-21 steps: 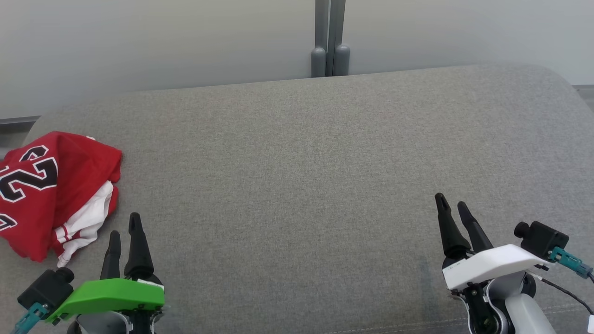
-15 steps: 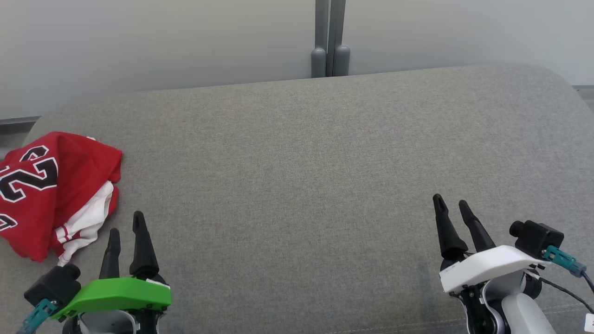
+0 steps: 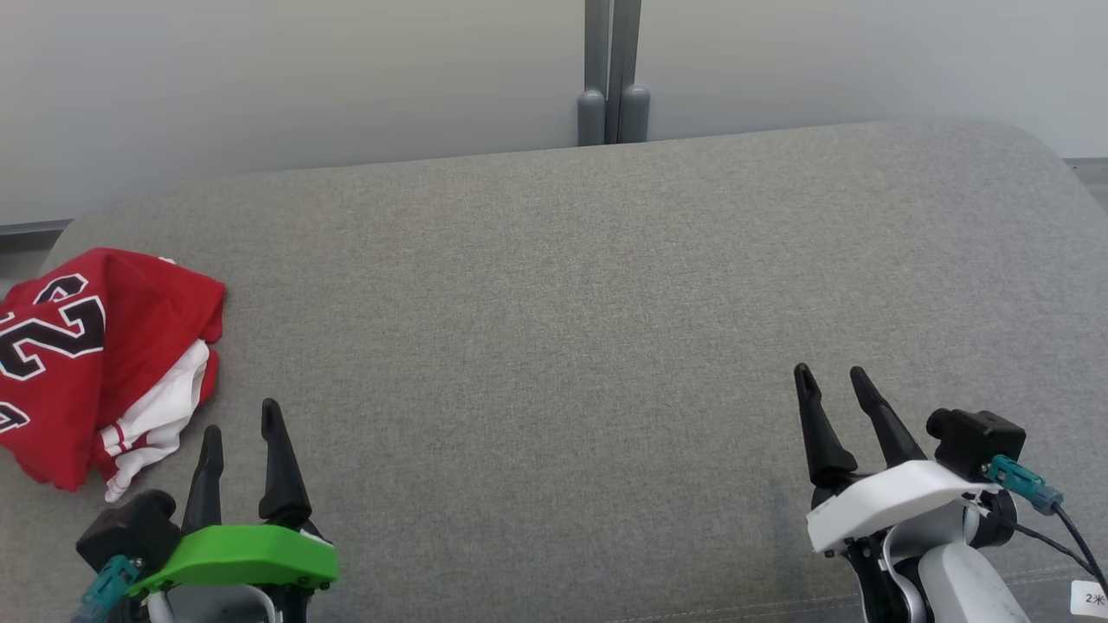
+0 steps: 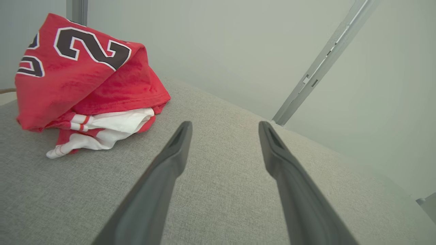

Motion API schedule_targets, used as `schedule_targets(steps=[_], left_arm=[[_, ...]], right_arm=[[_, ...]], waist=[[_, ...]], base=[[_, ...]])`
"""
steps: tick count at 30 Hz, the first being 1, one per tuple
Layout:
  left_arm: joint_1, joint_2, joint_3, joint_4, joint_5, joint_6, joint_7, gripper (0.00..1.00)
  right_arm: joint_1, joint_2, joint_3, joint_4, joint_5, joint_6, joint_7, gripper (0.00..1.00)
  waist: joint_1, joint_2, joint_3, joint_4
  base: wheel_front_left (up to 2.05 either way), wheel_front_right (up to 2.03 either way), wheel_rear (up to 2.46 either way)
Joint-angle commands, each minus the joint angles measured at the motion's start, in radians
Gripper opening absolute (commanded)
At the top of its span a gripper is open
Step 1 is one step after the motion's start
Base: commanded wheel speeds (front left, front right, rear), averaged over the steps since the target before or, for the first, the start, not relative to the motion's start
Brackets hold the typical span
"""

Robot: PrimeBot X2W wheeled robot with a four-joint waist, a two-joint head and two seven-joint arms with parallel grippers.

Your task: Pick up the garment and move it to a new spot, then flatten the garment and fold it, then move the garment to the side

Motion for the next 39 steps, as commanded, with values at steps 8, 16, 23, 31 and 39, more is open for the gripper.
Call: schedule_targets(steps=[8,16,23,31,39], left_arm=[[-0.005,0.01,-0.014,-0.001,0.132,0.019,-0.028,1.0],[-0.004,0.011,-0.021,0.001,0.204,0.03,-0.045,1.0],[0.001,0.011,-0.026,-0.005,0.269,0.039,-0.059,1.0],[0.003,0.012,-0.029,-0.008,0.336,0.051,-0.076,1.0],[0.008,0.012,-0.031,-0.012,0.403,0.063,-0.09,1.0]], right_arm=[[-0.023,-0.006,0.005,0.005,-0.124,0.0,-0.032,1.0],[-0.025,-0.007,0.013,0.013,-0.197,0.001,-0.049,1.0],[-0.024,-0.008,0.009,0.02,-0.264,0.0,-0.065,1.0],[-0.033,-0.008,0.0,0.035,-0.331,0.0,-0.082,1.0],[-0.037,-0.009,-0.003,0.045,-0.401,0.001,-0.093,1.0]], waist=[[0.0,-0.0001,-0.003,0.002],[0.0,-0.0001,-0.005,0.002],[0.0,-0.0001,-0.006,0.001],[0.0,-0.0001,-0.006,-0.002],[0.0,-0.0001,-0.007,-0.006]], base=[[0.0,0.0,0.0],[0.0,0.0,0.0],[0.0,0.0,0.0],[0.0,0.0,0.0],[0.0,0.0,0.0]])
